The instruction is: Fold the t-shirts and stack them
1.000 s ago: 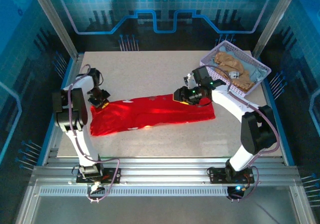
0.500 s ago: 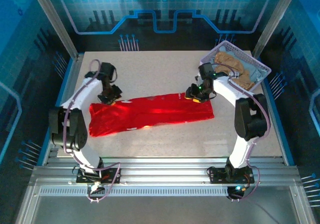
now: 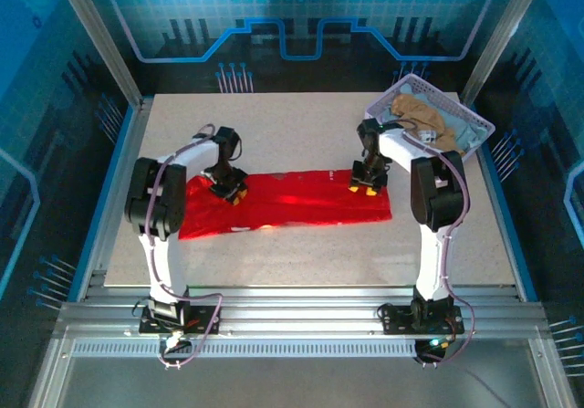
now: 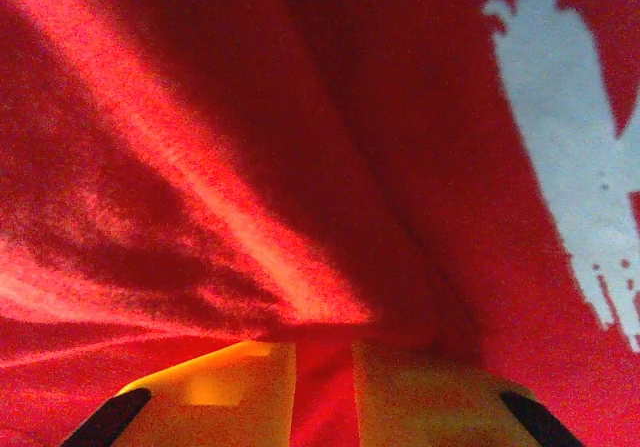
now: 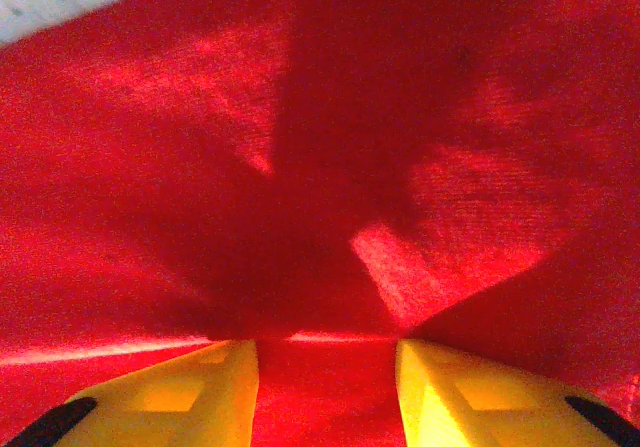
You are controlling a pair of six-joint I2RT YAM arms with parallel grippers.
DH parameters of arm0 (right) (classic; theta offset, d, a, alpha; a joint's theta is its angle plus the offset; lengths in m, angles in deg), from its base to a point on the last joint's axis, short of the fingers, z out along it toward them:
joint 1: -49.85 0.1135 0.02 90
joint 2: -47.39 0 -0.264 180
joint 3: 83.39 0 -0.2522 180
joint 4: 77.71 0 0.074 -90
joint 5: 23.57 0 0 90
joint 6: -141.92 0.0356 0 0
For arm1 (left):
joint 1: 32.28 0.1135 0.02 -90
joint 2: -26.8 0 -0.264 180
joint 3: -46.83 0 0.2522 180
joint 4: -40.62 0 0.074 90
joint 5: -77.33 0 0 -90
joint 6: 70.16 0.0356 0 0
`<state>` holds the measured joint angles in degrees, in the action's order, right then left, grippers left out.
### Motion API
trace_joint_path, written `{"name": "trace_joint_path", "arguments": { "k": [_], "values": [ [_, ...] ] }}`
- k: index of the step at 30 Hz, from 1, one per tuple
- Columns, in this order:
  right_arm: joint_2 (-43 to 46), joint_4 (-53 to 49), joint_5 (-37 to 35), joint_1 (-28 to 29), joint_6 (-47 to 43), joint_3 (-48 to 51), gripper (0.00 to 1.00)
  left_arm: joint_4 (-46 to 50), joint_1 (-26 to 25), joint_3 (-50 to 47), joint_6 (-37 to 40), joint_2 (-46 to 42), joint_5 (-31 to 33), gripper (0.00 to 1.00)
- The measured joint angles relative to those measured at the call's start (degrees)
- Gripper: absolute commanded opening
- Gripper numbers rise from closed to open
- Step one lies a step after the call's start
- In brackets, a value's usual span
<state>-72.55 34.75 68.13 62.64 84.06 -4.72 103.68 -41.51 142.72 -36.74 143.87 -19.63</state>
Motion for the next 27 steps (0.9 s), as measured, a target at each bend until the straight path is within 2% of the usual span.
{"name": "trace_joint_path", "arguments": {
  "k": [6,10,13,17,21,24,27],
  "values": [
    [9.8,1.3,3.7,2.1,7.1,15.5,0.43,5.6,0.3,22.6,7.5,14.1,-3.1,0.25],
    [15.9,2.9,9.1,10.4,14.3,24.2,0.44,5.5,-0.3,42.8,12.4,25.6,-6.1,0.28],
    [18.1,2.8,11.6,16.3,17.2,25.2,0.45,5.1,-1.2,53.0,15.2,30.4,-6.3,0.30],
    [20.8,1.9,9.4,16.4,16.6,21.1,0.47,5.2,-2.1,52.3,17.6,27.0,-3.3,0.30],
    [19.1,5.1,8.0,14.3,12.1,11.9,0.46,3.2,-1.7,38.5,14.2,15.9,-1.7,0.27],
    [12.5,8.6,8.3,13.6,8.1,2.3,0.44,-0.4,-0.3,30.0,8.4,10.6,-1.9,0.26],
    [2.9,12.9,9.2,13.6,4.6,-7.4,0.42,-5.2,1.2,26.3,2.7,11.1,-1.9,0.27]
  ]
}}
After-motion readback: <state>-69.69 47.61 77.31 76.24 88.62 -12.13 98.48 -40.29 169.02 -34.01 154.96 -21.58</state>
